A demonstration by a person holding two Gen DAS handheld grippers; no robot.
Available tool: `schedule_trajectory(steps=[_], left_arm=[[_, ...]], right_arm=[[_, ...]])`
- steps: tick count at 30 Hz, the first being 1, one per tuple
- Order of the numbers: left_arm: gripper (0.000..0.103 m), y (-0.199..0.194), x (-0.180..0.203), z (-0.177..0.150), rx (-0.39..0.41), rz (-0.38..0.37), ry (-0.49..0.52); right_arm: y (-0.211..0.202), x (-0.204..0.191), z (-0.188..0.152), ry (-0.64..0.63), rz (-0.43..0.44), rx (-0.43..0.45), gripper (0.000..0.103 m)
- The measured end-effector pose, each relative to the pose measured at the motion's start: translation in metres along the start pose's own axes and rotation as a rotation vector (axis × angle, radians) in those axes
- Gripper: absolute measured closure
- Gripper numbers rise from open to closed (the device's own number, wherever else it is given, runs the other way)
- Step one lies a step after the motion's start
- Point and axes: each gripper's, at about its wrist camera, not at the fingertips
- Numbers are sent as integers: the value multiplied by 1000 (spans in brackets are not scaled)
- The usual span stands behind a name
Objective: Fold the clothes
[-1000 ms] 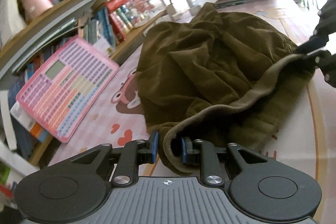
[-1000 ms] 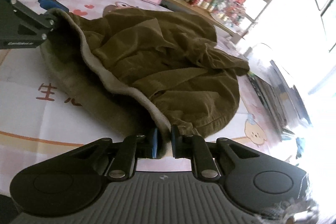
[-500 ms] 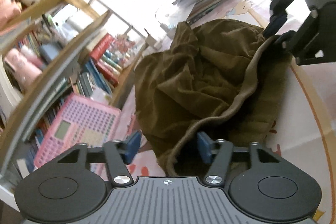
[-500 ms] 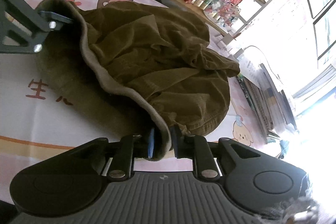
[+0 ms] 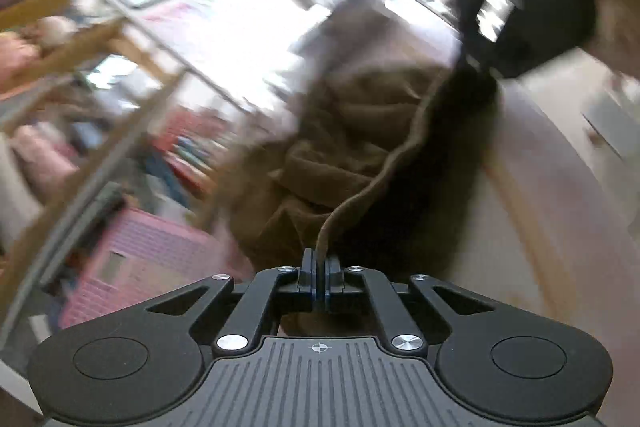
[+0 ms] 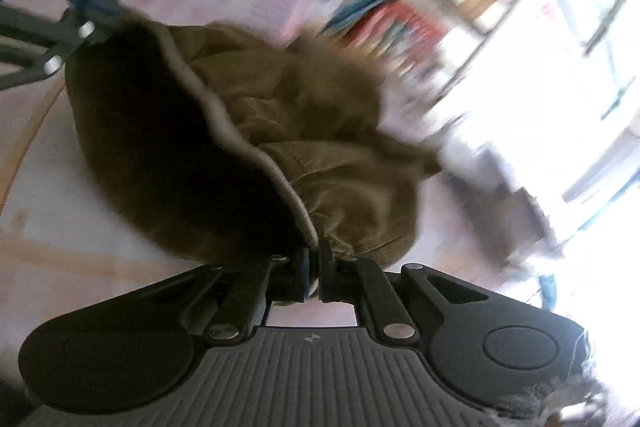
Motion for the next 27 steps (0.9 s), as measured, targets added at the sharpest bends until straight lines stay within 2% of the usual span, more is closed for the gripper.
schedule_trajectory(steps=[3,6,8,9,10,11,13,15,17,19,21,25,27], left_arm=[[96,2,3,-7,-47,-35,-68],[87,0,-7,-10,-79,-57,-145],[79,-14,-22,-12,-78,-76,-229],[65,-24,-33,-17,-69,-98,-307],[58,-34,-44,-23,-60,-120,-386],[46,-40,-57,-28,-61,-144,-488],[40,-46,-86,-43,-81,-221,-760],[33,-38,-113,-65,-119,-314,-1105],[34,-20,-126,-95,-166,-421,-1456],[34,-8,-128,-114,-173,-458,-1690],[34,1,-128,-118,-176,-468,-1776],[40,18,-123,-121,-207,-475,-1876],[52,24,-121,-121,-214,-481,-1917]], right_arm=[[0,-9,-5,-15,24,-25,97],[-5,-4,-2,-5,94,-32,77],[-7,8,-4,55,151,-60,74],[-8,15,-4,88,179,-76,70],[-9,26,-5,159,209,-100,68],[-9,39,-8,264,243,-135,65],[0,65,-16,527,338,-226,62],[13,86,-25,777,395,-288,62],[27,101,-35,999,448,-347,62],[40,107,-41,1153,501,-410,61],[48,107,-41,1221,500,-445,61],[58,112,-45,1326,487,-481,62],[62,115,-48,1378,487,-493,62]])
Point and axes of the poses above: each gripper's, at about its wrist camera, not at the fingertips, and y roughly the way its jaws point, x to its right, z to its top, and after that the axes turned 6 degrees about -z, right-handed
